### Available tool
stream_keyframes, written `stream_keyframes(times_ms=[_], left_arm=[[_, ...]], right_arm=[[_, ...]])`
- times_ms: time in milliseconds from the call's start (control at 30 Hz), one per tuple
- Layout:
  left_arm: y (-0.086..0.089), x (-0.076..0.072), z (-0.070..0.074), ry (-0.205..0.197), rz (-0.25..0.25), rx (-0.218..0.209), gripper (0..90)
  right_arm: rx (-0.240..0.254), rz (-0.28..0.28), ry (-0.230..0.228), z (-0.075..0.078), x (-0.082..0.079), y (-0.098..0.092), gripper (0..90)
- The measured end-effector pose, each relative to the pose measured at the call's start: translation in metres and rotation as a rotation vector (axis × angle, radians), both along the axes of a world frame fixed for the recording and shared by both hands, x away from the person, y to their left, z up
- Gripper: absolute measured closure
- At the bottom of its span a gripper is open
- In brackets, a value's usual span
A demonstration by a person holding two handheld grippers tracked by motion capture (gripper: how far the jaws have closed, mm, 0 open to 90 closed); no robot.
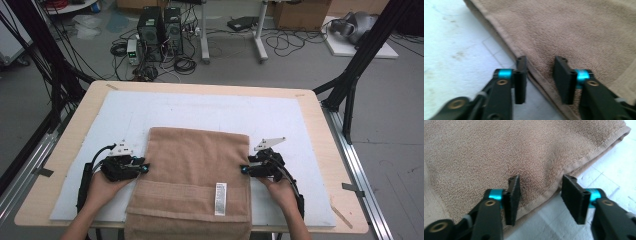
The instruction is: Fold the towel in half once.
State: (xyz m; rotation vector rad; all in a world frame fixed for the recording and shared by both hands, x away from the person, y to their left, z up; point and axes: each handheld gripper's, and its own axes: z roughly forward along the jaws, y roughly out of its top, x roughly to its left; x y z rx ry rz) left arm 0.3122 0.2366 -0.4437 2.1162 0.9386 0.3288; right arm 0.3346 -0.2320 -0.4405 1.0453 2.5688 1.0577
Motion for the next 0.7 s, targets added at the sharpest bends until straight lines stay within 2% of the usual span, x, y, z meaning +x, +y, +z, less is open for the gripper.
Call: stream_keyframes(times_ms=[67,133,200,300,333,367,433,467,533,567,600,633,667,700], left_arm=[[-0.001,0.0,0.0,0.009,0.008,-0.01,71.3],[-0.002,0.001,-0.001,0.014,0.0,-0.023,79.3],[-0.004,0.0,0.0,0.008,-0.005,-0.019,81.4],[-0.003,0.003,0.001,0.017,-0.006,-0.026,83.5],[-0.005,0.003,0.002,-0.002,-0.002,-0.01,83.7],[-0.005,0.003,0.002,-0.002,-0.002,-0.01,83.9],[-0.005,0.006,0.006,-0.028,0.009,-0.016,84.0],[-0.006,0.012,0.012,-0.051,0.03,-0.036,84.2],[-0.005,0.016,0.016,-0.065,0.041,-0.048,84.3],[-0.006,0.021,0.02,-0.07,0.052,-0.053,84.4],[-0.008,0.03,0.029,-0.099,0.075,-0.063,84.4],[-0.008,0.03,0.029,-0.099,0.075,-0.063,84.4],[-0.009,0.035,0.035,-0.117,0.086,-0.063,84.4],[-0.012,0.045,0.048,-0.152,0.108,-0.061,84.3]], right_arm=[[0.003,0.011,-0.001,0.0,0.001,0.001,60.6],[0.051,0.054,0.038,0.0,0.003,0.001,80.9],[0.031,0.08,0.028,0.001,0.003,0.004,82.1],[0.015,0.115,0.043,0.005,0.008,0.004,83.3],[0.016,0.114,0.039,0.006,0.009,0.005,83.4],[0.009,0.115,0.031,0.008,0.01,0.006,83.5],[0.0,0.114,0.026,0.011,0.011,0.006,83.5],[-0.009,0.105,0.003,0.018,0.018,0.006,83.5],[-0.007,0.092,-0.005,0.022,0.022,0.005,83.5],[-0.001,0.074,-0.026,0.032,0.033,0.003,83.5],[-0.002,0.066,-0.031,0.038,0.038,0.003,83.5],[-0.002,0.066,-0.031,0.038,0.038,0.003,83.5],[-0.013,0.049,-0.062,0.05,0.047,0.003,83.5],[-0.018,0.04,-0.075,0.056,0.051,0.003,83.5]])
